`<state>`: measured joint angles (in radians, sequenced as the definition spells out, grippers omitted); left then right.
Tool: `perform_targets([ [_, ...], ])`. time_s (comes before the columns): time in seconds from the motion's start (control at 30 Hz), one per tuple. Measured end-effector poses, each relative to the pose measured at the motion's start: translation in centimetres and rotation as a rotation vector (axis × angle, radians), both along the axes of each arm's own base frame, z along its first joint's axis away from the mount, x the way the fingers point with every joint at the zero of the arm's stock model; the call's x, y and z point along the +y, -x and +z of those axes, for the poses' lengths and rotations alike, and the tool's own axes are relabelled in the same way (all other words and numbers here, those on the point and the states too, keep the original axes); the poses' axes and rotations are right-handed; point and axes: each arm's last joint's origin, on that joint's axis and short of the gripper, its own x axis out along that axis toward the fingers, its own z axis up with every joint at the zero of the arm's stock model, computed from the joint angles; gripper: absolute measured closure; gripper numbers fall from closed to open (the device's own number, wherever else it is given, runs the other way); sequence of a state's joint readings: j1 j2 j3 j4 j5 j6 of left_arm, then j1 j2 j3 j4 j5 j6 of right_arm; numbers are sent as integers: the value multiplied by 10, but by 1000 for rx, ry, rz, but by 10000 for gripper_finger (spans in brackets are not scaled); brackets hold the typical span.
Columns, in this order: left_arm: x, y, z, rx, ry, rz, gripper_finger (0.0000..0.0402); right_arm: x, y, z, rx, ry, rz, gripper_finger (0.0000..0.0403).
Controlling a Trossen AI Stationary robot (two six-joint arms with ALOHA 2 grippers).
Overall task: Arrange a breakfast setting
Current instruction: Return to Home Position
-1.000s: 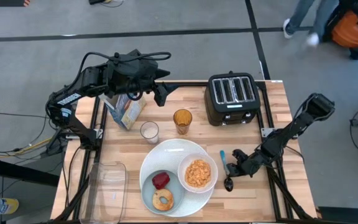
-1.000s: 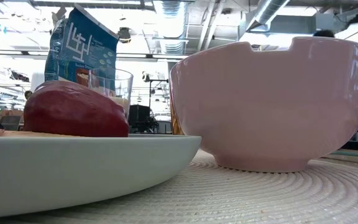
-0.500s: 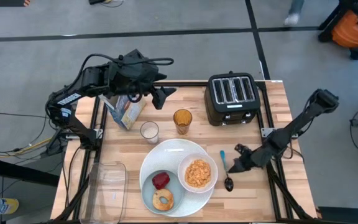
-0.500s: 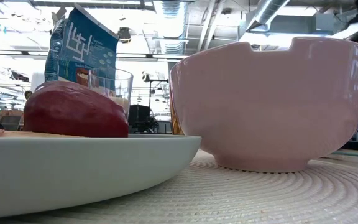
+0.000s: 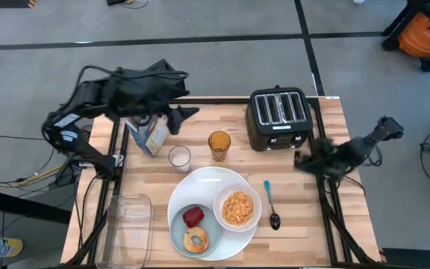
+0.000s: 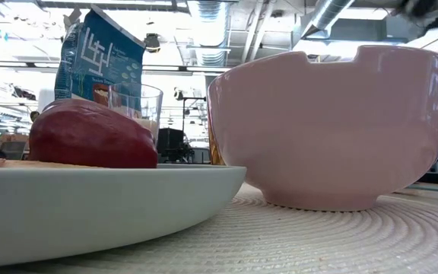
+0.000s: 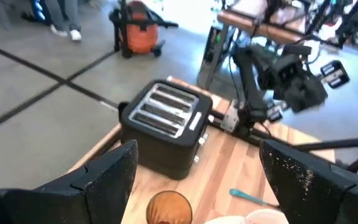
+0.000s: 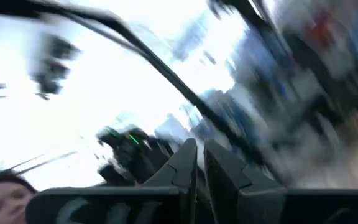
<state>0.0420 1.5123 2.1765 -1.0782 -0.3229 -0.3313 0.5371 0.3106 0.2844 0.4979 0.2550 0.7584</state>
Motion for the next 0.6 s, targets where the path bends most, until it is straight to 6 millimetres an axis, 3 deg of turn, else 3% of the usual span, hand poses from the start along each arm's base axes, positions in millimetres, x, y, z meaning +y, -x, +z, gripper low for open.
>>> perform_targets([
  [0.1,-8,18,10,-41,-35,38,79,-13,21,17,-221,7,-77,346],
  [0.23,-19,45,21,-90,-73,52,79,-23,43,25,-384,-7,-47,346],
  [0.43,-34,72,28,-110,-96,-33,79,-25,57,25,-493,78,82,346],
  [0.6,-40,90,23,-89,-104,66,79,-23,65,25,-632,212,185,346],
])
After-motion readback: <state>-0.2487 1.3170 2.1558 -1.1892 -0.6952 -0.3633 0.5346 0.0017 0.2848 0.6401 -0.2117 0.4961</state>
